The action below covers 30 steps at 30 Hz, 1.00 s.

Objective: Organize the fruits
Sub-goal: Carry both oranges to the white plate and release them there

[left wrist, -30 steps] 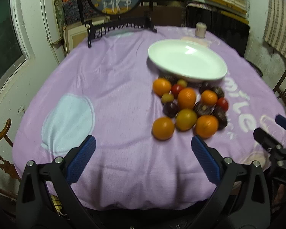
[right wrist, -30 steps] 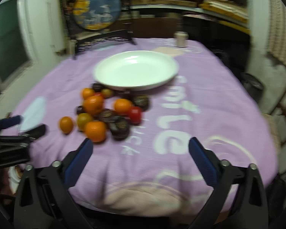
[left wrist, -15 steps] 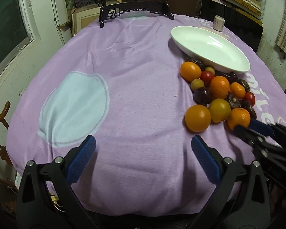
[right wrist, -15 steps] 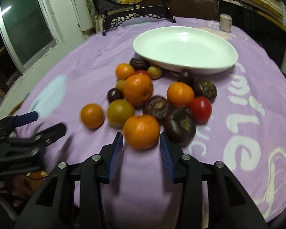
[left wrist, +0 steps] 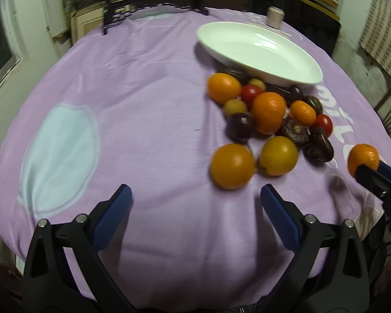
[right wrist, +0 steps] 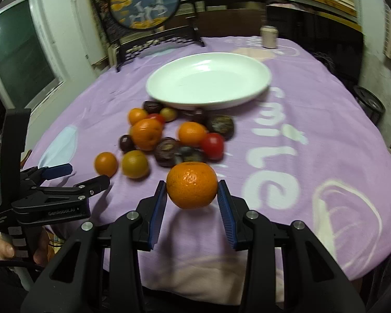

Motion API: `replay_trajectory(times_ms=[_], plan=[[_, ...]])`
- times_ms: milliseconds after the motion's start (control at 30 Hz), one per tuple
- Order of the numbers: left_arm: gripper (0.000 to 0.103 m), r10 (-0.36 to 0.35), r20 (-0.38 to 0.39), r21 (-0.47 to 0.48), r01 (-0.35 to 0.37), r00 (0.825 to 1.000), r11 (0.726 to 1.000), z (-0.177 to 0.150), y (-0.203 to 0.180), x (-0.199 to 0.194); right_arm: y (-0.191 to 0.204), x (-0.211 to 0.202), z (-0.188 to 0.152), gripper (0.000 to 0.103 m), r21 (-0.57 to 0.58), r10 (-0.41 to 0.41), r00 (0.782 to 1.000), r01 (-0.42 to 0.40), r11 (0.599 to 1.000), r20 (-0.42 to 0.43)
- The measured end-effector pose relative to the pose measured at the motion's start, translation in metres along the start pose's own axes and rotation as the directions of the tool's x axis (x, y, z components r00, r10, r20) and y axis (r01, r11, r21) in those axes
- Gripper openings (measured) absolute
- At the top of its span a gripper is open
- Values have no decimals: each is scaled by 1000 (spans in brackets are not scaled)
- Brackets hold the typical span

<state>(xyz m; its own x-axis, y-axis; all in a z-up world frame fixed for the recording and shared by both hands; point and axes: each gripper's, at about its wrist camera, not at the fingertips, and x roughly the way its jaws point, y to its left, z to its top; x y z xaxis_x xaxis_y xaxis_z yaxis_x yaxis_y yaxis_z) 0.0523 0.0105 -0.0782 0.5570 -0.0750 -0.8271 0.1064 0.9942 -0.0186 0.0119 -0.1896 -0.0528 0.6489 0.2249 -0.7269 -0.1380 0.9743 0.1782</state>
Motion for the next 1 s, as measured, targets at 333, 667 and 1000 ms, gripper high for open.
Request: replay_trajectory(times_ms=[333,667,1000], plan=[[34,-60,-9,48,60,998,997,13,-16,9,-18,-5,-5,40,28,17,1000,-17,999,3],[34,-99,36,82,96,994,992,58,-18,-20,-21,6,39,40,-5,40,999,-40,999,12],[35,-43,5,105,42,999,994,244,-61,66,-44,104,196,40,-99,10,1000,-13,995,-26]])
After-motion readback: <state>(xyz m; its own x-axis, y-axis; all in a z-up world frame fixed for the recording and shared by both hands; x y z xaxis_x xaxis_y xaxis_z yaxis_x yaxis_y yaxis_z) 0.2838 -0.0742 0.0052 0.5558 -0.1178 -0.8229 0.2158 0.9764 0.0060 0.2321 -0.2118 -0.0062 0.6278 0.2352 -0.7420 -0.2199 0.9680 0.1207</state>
